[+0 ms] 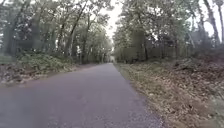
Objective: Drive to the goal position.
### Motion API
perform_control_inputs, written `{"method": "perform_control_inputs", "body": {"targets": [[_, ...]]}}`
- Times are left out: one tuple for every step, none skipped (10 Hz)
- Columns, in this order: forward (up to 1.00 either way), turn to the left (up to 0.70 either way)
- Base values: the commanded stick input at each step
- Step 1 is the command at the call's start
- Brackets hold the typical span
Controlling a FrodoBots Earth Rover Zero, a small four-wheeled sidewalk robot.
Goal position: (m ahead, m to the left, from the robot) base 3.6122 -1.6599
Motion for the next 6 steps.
{"method": "perform_control_inputs", "body": {"targets": [[0.7, 0.0], [0.7, 0.0], [0.7, 0.0], [0.7, 0.0], [0.7, 0.0], [0.7, 0.0]]}}
